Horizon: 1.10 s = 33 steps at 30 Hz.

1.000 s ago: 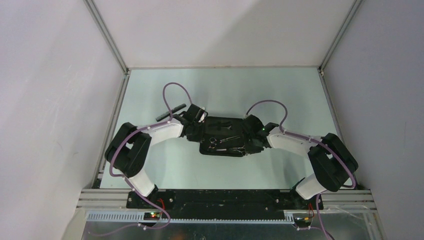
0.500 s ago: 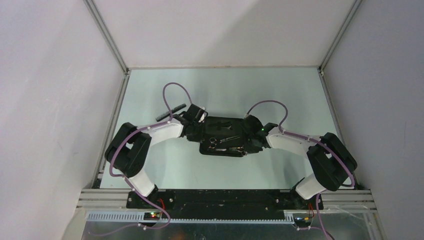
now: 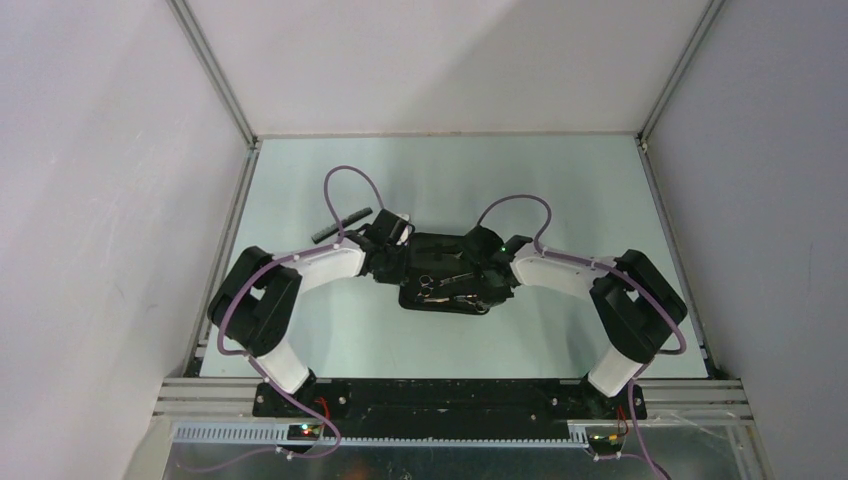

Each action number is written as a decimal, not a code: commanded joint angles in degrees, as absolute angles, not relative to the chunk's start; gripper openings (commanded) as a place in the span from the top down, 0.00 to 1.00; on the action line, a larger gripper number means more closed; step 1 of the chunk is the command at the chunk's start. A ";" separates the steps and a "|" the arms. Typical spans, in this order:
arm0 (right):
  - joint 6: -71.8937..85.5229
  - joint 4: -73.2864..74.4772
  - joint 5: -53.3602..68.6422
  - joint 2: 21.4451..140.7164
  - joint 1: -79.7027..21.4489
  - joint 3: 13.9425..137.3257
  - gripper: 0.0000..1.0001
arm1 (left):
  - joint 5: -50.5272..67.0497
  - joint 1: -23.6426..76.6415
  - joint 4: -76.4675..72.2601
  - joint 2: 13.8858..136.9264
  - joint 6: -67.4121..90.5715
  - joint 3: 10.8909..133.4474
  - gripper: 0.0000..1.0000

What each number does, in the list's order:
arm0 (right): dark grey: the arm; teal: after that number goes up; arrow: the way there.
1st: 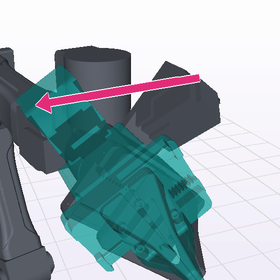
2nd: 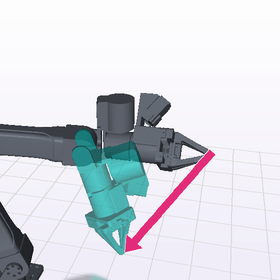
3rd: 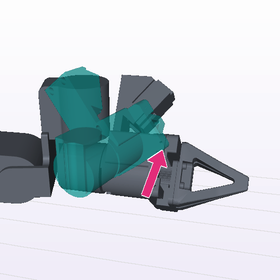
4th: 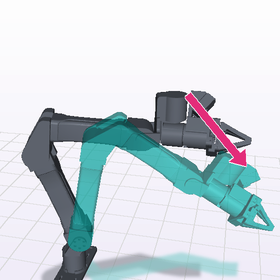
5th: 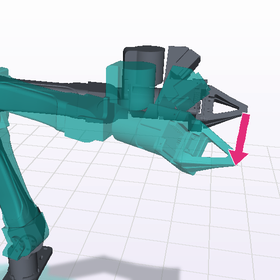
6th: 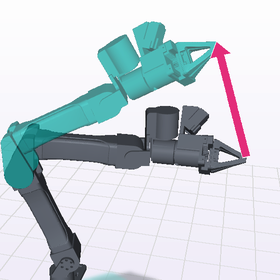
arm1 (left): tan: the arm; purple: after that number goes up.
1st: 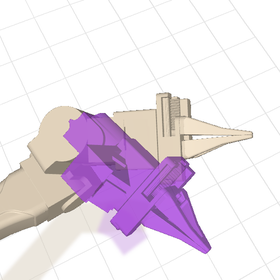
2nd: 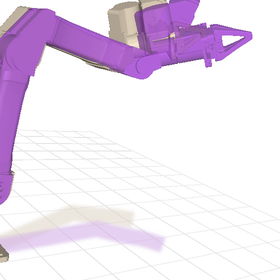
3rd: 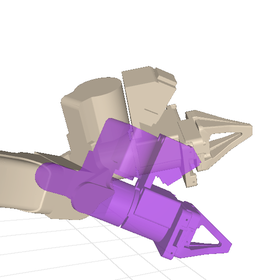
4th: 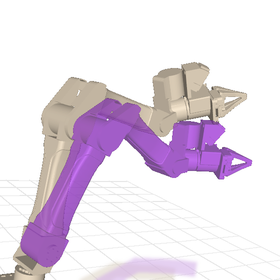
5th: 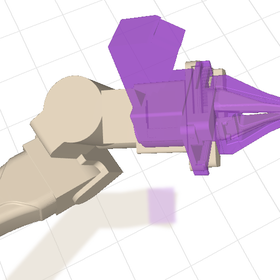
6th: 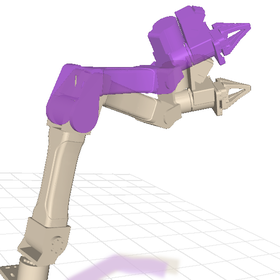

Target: Sort the hair-cutting tools

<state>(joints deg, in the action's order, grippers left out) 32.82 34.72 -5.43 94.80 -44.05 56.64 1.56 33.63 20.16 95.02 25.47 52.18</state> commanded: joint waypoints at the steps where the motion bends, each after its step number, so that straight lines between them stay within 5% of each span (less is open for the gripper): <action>1: 32.90 27.56 0.18 98.84 -46.13 60.69 1.00 | 6.77 35.68 15.79 95.59 27.53 50.49 0.94; 20: 25.19 26.82 2.76 107.02 -50.62 70.29 1.00 | 7.91 36.68 13.90 95.16 28.76 49.69 0.95; 33: 34.66 30.81 0.08 102.40 -47.52 65.60 1.00 | 3.85 36.63 14.72 93.82 30.57 48.57 0.99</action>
